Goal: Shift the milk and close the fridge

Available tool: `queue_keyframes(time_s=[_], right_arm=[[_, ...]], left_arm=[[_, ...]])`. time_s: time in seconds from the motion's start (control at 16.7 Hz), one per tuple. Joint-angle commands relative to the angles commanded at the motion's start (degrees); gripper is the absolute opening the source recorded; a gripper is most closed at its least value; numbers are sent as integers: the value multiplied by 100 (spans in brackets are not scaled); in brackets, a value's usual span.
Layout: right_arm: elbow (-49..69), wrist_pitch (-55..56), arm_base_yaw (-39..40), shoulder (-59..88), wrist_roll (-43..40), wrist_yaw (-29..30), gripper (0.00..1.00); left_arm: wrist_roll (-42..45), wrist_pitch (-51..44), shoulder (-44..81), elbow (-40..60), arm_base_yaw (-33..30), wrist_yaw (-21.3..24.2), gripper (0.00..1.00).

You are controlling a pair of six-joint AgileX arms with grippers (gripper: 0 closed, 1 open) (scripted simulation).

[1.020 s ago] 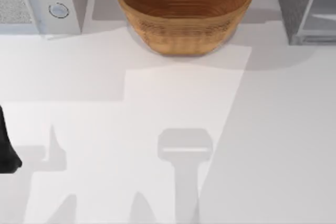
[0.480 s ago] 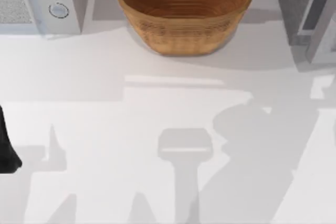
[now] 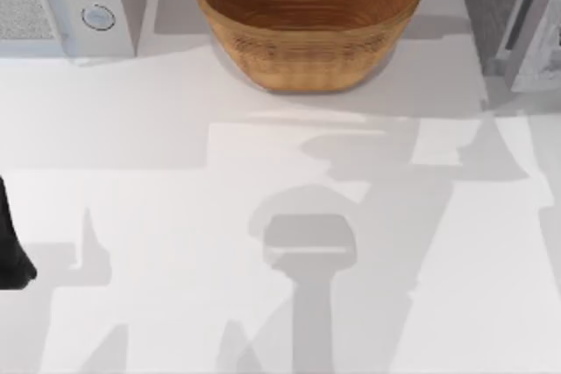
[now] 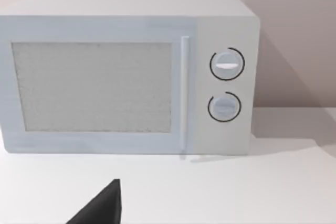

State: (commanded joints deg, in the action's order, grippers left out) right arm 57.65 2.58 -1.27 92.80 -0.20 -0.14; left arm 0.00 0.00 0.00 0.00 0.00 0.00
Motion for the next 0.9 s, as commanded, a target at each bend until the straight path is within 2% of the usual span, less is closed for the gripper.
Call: queue_keyframes(time_s=[0.24, 0.72, 0.9], right_arm=[[214, -62, -83, 235, -34, 31, 100], [2253, -474, -83, 1827, -18, 63, 100], [2583, -546, -79, 2094, -10, 62, 100]], left_arm=[[0, 0, 0, 0, 0, 0, 100], [0, 0, 0, 0, 0, 0, 100], [0, 0, 0, 0, 0, 0, 100]])
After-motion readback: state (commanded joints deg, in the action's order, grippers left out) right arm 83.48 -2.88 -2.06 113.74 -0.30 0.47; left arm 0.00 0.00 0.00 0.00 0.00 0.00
